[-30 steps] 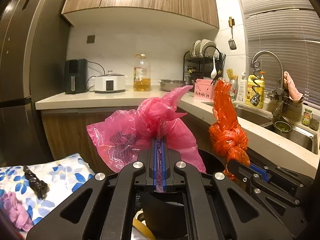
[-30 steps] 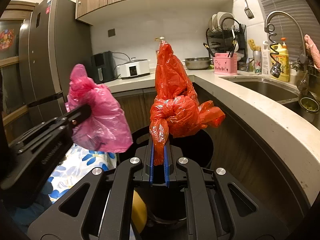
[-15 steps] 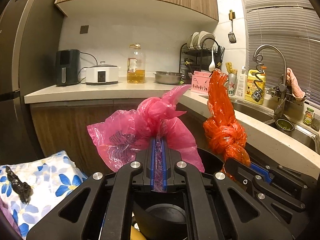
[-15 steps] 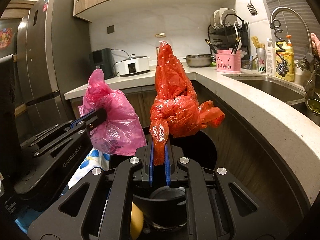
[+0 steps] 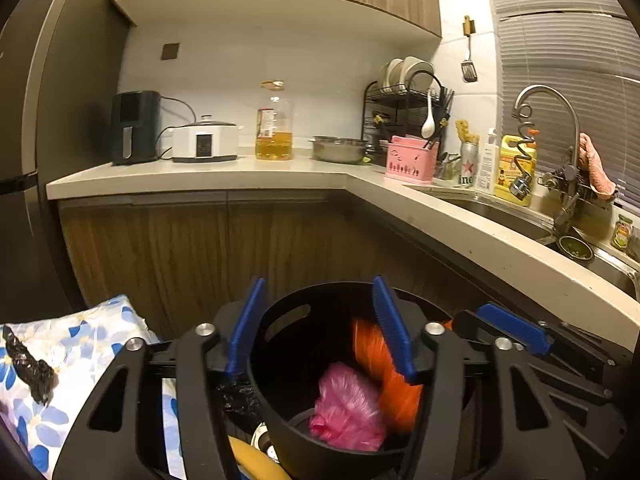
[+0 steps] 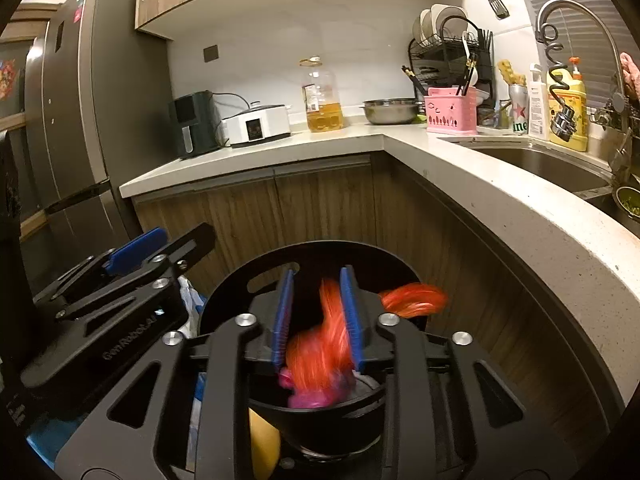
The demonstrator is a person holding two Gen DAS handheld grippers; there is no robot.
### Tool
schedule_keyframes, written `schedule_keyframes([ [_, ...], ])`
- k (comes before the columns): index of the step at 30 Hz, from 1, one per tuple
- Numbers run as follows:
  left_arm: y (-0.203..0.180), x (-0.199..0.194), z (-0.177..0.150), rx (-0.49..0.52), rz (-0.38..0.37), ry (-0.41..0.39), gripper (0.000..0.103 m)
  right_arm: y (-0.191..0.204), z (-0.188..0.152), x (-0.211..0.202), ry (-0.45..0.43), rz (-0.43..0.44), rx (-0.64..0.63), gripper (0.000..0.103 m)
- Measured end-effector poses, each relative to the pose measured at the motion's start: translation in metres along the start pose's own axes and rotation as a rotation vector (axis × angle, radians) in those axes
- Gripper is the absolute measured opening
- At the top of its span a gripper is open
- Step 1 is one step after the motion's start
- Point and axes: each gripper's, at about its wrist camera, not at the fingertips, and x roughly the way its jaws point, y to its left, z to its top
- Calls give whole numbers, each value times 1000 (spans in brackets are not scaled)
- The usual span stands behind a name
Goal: Collect trash
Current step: 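Open both tools to drop the bags into the bin, then move both open tools back toward the trash on the table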
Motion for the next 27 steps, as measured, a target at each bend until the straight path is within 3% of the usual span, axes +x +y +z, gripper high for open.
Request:
schedule_keyframes([
  [6,11,-8,-3,-19,57,0,79,-1,-3,-4,-4,-17,6,52],
  [13,25,-30,-14,-24,139,10,90,2,-12,-16,2,-27,2,77],
  [15,28,-39,-18,-19,161,8,94,4,-16,-21,3,-37,-9,78],
  [27,41,-93,-33,-31,257,2,96,21,-35,-57,1,-74,-50,82],
])
